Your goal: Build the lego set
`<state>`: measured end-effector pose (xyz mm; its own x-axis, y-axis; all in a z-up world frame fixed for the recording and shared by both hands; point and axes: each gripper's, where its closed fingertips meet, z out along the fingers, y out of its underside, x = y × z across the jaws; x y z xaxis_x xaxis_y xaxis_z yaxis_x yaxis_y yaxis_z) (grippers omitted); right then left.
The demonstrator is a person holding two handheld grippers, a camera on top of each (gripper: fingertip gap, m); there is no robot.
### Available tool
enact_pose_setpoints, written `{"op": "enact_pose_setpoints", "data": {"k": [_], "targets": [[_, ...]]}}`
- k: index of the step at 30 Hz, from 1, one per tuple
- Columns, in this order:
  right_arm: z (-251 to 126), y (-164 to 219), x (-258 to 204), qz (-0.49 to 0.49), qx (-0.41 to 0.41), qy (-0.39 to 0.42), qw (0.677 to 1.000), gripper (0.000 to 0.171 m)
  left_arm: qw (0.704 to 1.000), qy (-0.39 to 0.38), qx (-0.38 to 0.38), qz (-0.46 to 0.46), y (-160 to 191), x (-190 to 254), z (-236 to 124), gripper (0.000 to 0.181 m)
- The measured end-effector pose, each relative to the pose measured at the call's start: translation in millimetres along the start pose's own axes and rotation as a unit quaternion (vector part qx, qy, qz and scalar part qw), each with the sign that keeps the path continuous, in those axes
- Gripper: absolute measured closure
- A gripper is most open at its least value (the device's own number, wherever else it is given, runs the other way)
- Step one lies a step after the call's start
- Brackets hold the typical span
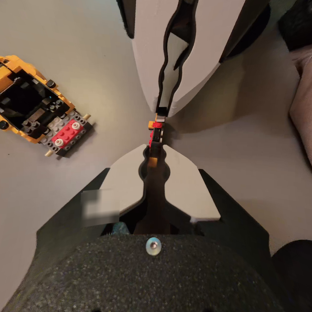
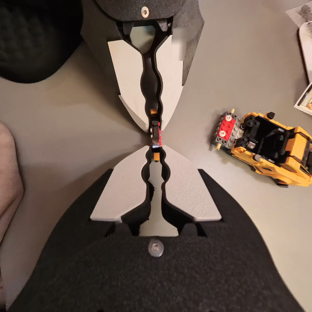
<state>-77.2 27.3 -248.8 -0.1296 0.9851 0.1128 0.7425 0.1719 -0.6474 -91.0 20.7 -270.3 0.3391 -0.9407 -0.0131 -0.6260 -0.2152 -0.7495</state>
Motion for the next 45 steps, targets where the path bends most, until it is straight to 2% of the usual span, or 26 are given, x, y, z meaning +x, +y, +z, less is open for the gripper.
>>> {"op": "enact_pose_setpoints", "data": {"k": [9,15,21,26,32,37,45], "targets": [[2.0,5.0,-2.1,-0.015,-0.018,-0.013,1.0,0.163,1.0,-0.002,-0.001,0.007,-0.2,3.4,0.5,0.17],[0.8,5.7,-4.1,-0.032,-0.025,-0.016,0.999,0.163,0.999,0.014,0.03,-0.015,-11.2,4.9,-6.0,0.159],[-0.5,6.4,-6.3,-0.046,-0.025,-0.02,0.998,0.163,0.999,0.008,0.049,-0.003,-28.5,9.2,-0.6,0.163],[-1.0,6.7,-6.8,-0.057,-0.024,-0.02,0.998,0.163,0.999,-0.002,0.037,-0.004,-27.4,7.5,5.7,0.172],[-1.8,7.2,-8.5,-0.065,-0.024,-0.026,0.997,0.163,0.999,-0.007,0.032,-0.001,-27.3,8.3,6.0,0.172],[-8.1,5.7,-13.0,-0.047,-0.015,-0.064,0.997,0.154,0.999,-0.019,0.02,0.018,-26.6,9.6,5.8,0.172],[-4.9,4.6,-13.3,-0.051,-0.023,-0.075,0.996,0.162,0.999,-0.027,0.012,0.029,-26.3,9.5,6.1,0.172]]}}
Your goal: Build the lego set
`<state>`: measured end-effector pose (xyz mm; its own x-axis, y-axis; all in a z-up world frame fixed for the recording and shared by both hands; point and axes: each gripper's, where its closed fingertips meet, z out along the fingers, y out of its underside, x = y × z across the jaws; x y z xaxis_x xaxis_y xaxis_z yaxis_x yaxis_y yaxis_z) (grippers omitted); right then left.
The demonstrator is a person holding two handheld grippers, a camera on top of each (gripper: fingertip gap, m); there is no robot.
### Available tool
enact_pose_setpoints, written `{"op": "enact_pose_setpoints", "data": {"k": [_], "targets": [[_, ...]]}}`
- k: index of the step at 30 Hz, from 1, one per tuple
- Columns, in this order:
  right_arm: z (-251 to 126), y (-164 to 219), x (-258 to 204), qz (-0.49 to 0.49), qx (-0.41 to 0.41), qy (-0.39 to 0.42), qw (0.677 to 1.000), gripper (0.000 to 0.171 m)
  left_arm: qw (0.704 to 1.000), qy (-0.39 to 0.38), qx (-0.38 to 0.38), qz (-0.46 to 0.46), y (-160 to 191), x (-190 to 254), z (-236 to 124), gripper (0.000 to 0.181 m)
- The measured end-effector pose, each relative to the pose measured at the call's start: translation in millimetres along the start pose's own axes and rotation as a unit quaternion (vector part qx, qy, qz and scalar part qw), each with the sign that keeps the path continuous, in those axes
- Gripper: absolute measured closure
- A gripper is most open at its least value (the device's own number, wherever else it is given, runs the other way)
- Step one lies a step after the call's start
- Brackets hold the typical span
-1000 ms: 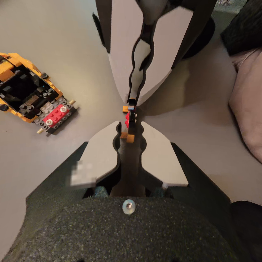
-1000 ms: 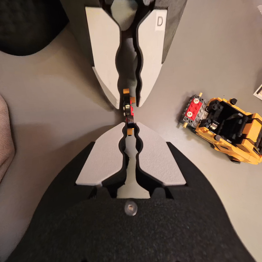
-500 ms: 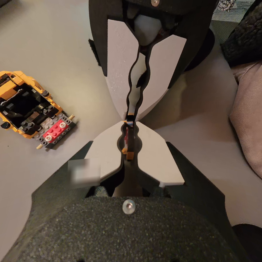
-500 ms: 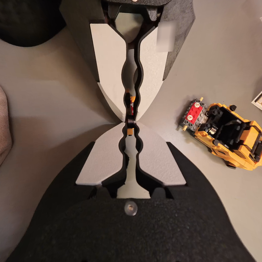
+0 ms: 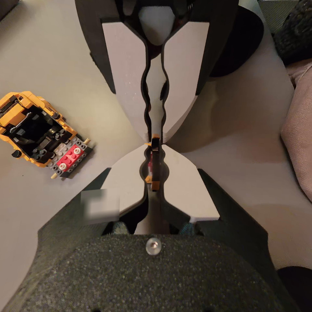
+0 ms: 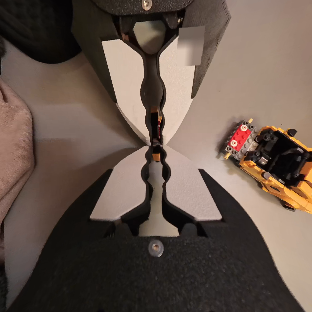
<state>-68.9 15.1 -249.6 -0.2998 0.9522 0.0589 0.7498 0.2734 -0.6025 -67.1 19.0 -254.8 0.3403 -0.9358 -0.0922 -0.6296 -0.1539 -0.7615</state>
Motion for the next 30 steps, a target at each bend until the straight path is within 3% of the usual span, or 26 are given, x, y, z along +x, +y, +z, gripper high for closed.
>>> {"op": "enact_pose_setpoints", "data": {"k": [12,17,30], "targets": [[2.2,-0.4,1.3,-0.033,-0.022,0.011,0.999,0.165,0.999,0.022,0.026,-0.042,-4.1,1.3,-7.4,0.172],[2.3,-0.6,1.3,-0.053,-0.023,0.019,0.998,0.165,0.998,0.026,0.027,-0.046,-5.3,3.9,-6.4,0.181],[-1.1,-3.4,1.4,-0.019,-0.009,-0.027,0.999,0.161,0.998,0.026,0.021,-0.043,-4.9,5.2,-6.7,0.181]]}}
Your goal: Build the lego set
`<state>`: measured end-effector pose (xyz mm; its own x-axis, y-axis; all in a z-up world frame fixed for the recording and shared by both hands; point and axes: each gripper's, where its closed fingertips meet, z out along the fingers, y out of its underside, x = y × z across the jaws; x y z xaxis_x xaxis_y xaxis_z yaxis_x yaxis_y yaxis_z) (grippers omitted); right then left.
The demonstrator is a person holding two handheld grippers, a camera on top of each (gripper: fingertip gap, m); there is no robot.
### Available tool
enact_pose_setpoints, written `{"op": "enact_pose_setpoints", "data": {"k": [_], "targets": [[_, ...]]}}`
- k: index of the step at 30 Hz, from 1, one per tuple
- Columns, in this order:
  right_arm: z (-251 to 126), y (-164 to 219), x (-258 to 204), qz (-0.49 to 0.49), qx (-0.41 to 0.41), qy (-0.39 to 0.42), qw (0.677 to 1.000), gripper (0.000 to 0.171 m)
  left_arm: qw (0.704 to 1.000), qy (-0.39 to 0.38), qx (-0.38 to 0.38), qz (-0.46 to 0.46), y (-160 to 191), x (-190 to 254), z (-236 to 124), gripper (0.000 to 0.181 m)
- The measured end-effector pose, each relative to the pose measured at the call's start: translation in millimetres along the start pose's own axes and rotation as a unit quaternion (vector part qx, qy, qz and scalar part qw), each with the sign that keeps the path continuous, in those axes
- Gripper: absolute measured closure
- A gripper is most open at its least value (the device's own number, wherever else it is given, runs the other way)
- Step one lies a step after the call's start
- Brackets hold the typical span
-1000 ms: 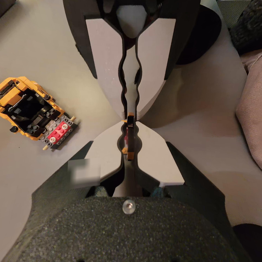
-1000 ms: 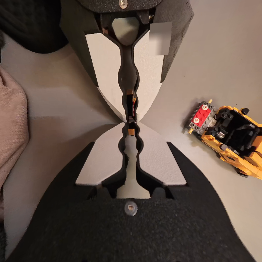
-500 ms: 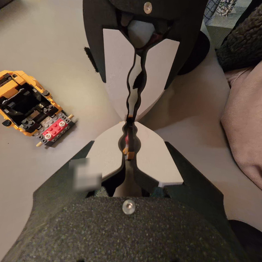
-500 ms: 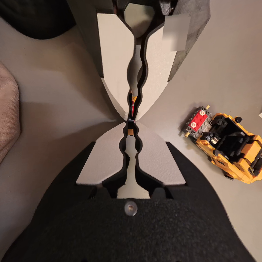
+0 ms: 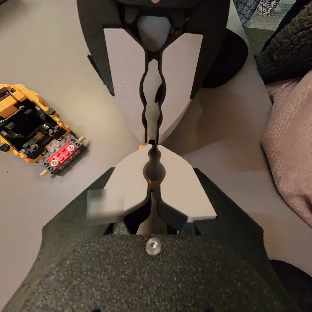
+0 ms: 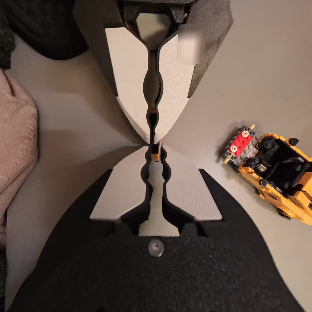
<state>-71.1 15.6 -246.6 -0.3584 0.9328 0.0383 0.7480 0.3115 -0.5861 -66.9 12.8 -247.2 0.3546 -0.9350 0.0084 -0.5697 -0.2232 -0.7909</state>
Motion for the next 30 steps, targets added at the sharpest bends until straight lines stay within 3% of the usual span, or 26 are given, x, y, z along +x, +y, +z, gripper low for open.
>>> {"op": "enact_pose_setpoints", "data": {"k": [11,15,30], "targets": [[4.2,3.5,-1.7,-0.009,-0.025,-0.014,1.0,0.164,1.0,0.001,0.004,-0.003,-1.2,-0.5,-3.1,0.181],[4.9,3.5,-2.0,-0.023,-0.036,-0.005,0.999,0.164,1.0,0.002,-0.005,-0.011,1.8,-0.8,-3.1,0.17],[6.4,4.0,-1.2,-0.014,-0.066,-0.031,0.997,0.164,1.0,-0.015,-0.026,-0.009,7.3,-4.0,0.5,0.173]]}}
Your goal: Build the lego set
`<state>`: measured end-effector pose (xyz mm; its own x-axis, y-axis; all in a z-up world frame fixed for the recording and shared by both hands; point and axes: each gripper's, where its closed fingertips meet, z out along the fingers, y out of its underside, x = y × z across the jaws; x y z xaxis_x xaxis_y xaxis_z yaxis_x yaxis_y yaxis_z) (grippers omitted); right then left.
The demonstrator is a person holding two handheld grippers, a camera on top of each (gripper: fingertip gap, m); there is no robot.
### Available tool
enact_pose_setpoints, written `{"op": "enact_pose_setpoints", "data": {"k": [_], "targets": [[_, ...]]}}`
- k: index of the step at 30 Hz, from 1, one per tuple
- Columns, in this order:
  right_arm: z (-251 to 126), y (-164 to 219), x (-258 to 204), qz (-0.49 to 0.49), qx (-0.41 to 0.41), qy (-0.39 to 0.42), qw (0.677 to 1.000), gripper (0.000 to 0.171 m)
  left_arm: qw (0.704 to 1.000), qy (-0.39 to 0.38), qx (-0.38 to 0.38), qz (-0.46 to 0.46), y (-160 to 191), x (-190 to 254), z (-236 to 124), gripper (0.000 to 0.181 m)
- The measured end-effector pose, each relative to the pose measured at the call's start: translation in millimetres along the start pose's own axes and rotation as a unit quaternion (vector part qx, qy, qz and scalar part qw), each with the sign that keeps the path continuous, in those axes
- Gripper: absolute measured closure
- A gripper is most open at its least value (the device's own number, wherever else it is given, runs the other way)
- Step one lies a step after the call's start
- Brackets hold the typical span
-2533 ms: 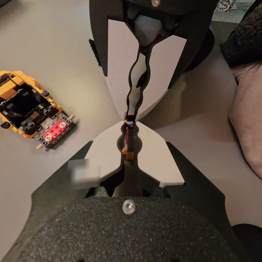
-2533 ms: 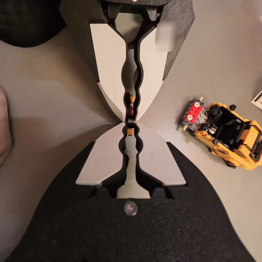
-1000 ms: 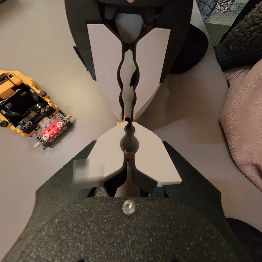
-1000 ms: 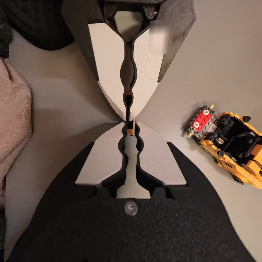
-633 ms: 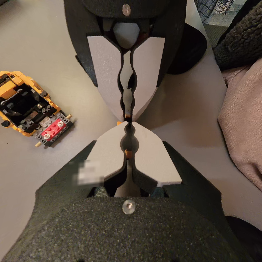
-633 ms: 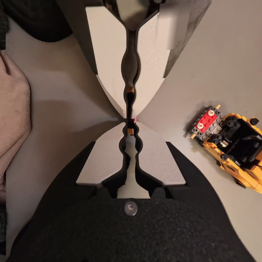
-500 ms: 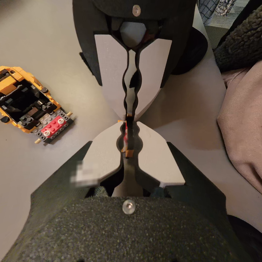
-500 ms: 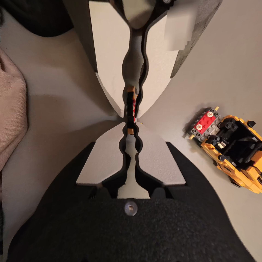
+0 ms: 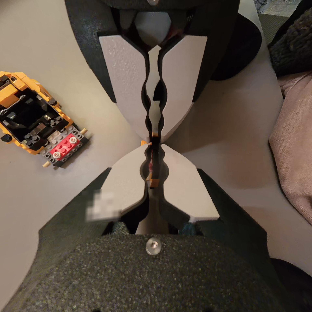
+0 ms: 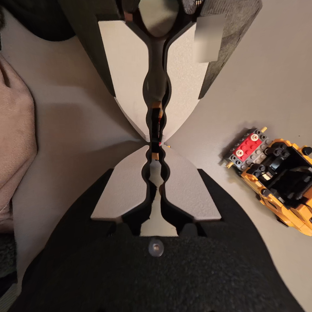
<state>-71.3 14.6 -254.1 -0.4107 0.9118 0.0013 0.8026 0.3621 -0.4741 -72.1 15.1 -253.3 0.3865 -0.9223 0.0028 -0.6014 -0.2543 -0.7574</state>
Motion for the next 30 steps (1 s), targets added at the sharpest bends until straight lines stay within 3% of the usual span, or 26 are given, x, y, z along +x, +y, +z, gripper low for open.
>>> {"op": "enact_pose_setpoints", "data": {"k": [13,17,19,24,30], "targets": [[0.6,0.5,2.2,0.015,-0.009,-0.022,1.0,0.164,1.0,0.012,0.013,-0.026,0.5,-2.7,-0.1,0.173],[-0.5,-0.6,2.8,0.005,0.03,-0.001,1.0,0.164,0.999,0.022,0.02,-0.036,0.2,-2.8,-0.4,0.173],[-4.4,-3.8,-0.5,-0.019,0.068,0.011,0.997,0.153,0.998,0.029,0.023,-0.047,0.2,-3.4,-1.0,0.173],[-12.6,-5.0,4.2,-0.112,0.123,0.119,0.979,0.139,0.993,0.06,0.03,-0.093,1.7,-9.6,-3.4,0.173],[3.8,1.7,11.3,-0.213,0.081,0.211,0.951,0.137,0.985,0.1,0.036,-0.139,1.0,-9.9,-3.1,0.173]]}}
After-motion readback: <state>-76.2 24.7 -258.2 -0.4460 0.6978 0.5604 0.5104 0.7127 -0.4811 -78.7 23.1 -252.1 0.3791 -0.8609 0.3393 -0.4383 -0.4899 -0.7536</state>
